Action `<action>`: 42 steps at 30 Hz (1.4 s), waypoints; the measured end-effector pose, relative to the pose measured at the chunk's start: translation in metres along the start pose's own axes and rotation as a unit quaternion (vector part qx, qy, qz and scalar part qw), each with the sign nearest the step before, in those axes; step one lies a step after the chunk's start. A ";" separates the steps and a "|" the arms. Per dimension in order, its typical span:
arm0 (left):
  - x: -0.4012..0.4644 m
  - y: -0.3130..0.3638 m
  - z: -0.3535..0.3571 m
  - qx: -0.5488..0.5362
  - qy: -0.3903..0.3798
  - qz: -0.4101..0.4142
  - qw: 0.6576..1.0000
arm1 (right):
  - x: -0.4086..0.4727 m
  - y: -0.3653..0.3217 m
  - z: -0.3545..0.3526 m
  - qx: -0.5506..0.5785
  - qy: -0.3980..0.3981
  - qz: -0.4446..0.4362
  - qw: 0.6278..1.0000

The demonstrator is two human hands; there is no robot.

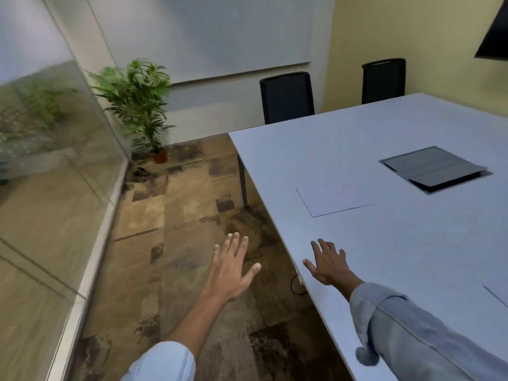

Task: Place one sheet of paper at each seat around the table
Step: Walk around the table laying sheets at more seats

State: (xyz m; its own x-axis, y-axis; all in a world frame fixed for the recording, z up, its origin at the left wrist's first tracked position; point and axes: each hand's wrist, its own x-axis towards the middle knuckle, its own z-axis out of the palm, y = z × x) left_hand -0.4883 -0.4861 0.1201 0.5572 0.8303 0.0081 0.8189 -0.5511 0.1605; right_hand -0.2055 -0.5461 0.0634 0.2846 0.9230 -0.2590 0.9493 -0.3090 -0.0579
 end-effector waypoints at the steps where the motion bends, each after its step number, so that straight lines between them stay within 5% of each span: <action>1: 0.023 -0.013 0.001 0.001 -0.007 0.012 1.000 | 0.014 -0.007 -0.003 0.010 -0.003 0.014 1.000; 16: 0.375 -0.111 0.012 0.019 -0.107 0.236 0.966 | 0.221 -0.039 -0.037 0.086 -0.020 0.242 0.966; 26: 0.585 -0.077 0.066 0.090 -0.204 0.361 0.905 | 0.382 0.006 -0.021 0.165 -0.055 0.325 0.930; 33: 0.694 -0.041 0.091 0.136 -0.232 0.436 0.859 | 0.397 0.022 -0.010 0.269 -0.021 0.422 0.865; 42: 0.739 0.023 0.130 0.052 -0.377 0.447 0.809 | 0.418 0.001 -0.008 0.254 -0.043 0.446 0.857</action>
State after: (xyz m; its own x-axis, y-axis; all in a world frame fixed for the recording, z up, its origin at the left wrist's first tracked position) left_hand -0.0401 0.1039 0.0013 0.8272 -0.1699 -0.5357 0.0263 -0.9404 0.3389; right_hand -0.0842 -0.1585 -0.0375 0.8346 0.2547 -0.4884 0.1729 -0.9630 -0.2067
